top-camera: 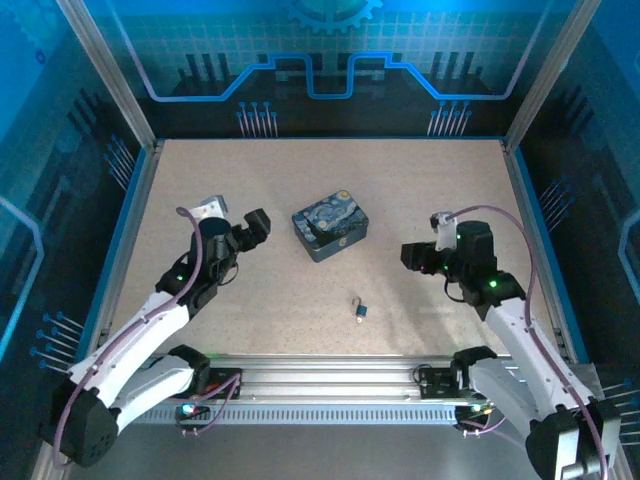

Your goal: Unlock the padlock with the key

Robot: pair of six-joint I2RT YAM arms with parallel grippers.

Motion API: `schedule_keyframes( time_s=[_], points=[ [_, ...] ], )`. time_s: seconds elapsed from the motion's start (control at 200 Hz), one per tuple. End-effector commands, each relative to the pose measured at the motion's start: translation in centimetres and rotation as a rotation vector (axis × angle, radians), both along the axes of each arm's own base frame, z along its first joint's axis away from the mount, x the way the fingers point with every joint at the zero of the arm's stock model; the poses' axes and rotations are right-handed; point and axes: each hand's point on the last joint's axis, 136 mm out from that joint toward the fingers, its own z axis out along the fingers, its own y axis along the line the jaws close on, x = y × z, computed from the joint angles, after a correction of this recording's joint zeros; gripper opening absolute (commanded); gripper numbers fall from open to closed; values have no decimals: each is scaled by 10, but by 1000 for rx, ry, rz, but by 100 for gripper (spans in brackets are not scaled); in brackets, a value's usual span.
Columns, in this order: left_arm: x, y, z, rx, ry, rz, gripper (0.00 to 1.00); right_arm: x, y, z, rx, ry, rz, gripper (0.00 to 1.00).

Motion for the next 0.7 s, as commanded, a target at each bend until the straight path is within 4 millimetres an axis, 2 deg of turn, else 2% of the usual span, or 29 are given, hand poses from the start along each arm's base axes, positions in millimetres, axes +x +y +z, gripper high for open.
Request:
schedule_keyframes(
  time_s=[0.0, 0.125, 0.29, 0.49, 0.695],
  points=[
    [-7, 21, -4, 52, 1, 75, 99, 15, -20, 11, 27, -104, -131, 75],
    [-10, 29, -8, 59, 4, 106, 99, 21, -33, 8, 29, -156, -212, 100],
    [-10, 44, -19, 102, 28, 176, 99, 30, -48, 4, -77, -218, -228, 100],
    [-6, 65, -29, 251, 34, 256, 99, 53, -61, -6, -229, -258, -233, 100],
    [11, 63, -25, 445, -30, 198, 99, 73, -66, -23, -286, -252, -231, 100]
  ],
)
